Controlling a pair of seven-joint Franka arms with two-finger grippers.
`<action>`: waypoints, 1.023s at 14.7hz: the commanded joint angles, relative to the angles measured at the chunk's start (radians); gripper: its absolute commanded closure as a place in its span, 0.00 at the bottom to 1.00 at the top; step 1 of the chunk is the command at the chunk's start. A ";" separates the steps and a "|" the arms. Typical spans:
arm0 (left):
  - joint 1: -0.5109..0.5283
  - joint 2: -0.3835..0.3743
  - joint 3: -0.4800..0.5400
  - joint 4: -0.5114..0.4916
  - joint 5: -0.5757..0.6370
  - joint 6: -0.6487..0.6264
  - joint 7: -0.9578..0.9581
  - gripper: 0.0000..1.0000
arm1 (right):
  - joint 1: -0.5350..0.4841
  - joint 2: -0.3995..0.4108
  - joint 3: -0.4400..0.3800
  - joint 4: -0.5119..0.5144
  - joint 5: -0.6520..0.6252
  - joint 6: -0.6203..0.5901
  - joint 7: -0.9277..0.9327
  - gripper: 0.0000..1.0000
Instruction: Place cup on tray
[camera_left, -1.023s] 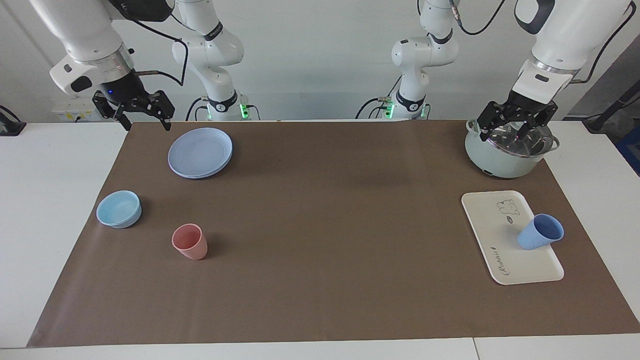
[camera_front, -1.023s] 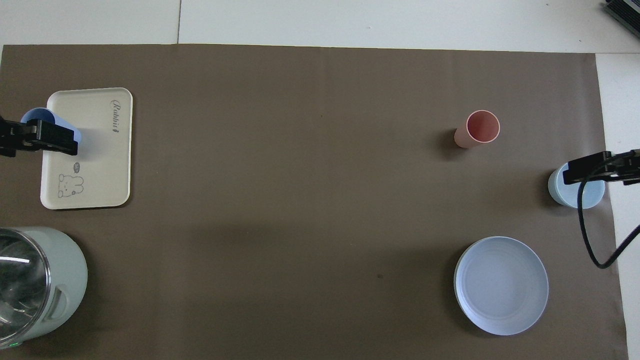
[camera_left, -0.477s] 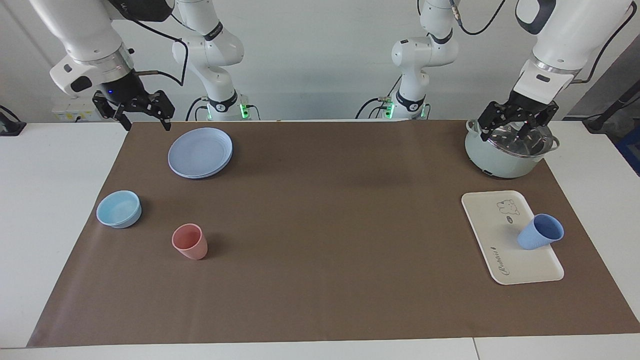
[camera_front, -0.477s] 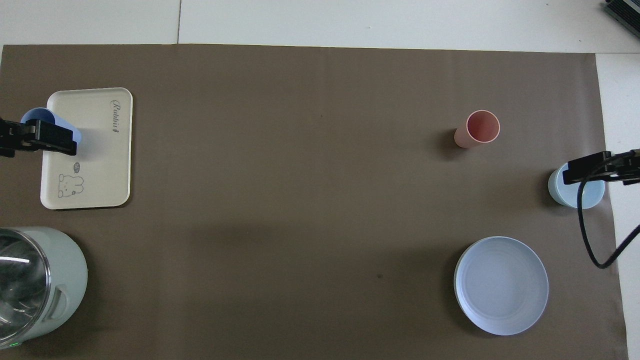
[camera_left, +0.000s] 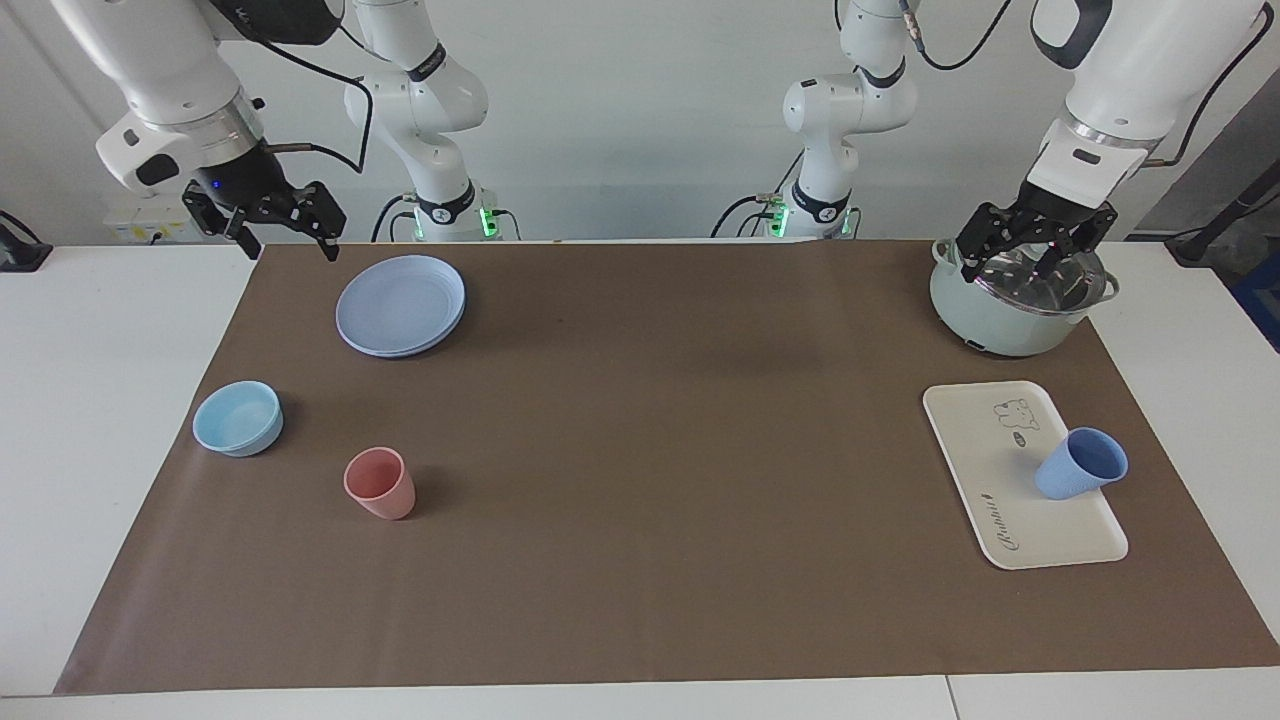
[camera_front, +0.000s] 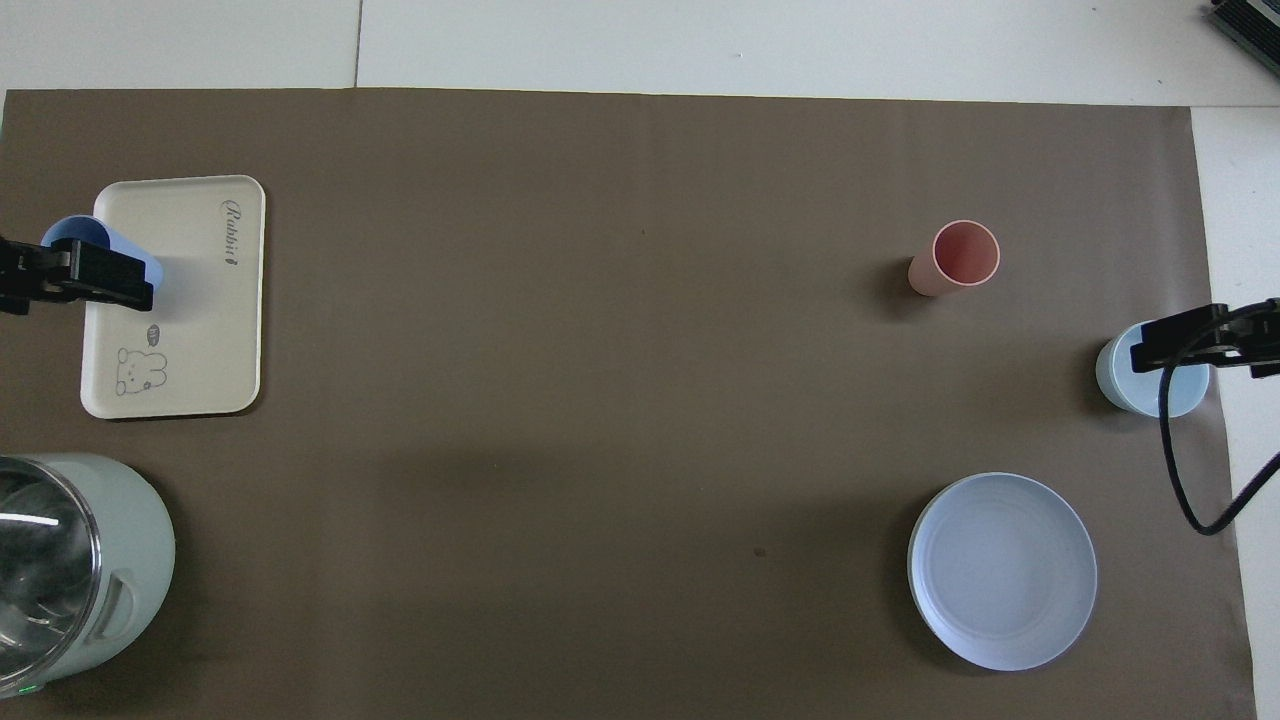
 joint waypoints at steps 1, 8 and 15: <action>0.005 -0.032 0.001 -0.036 -0.007 0.007 0.011 0.00 | 0.041 -0.020 -0.043 -0.029 0.002 0.018 0.031 0.00; 0.008 -0.033 0.002 -0.044 -0.007 0.018 0.014 0.00 | -0.001 -0.028 -0.036 -0.049 0.005 0.015 0.025 0.00; 0.008 -0.033 0.002 -0.044 -0.007 0.018 0.017 0.00 | 0.008 -0.037 -0.012 -0.058 0.007 0.007 0.029 0.00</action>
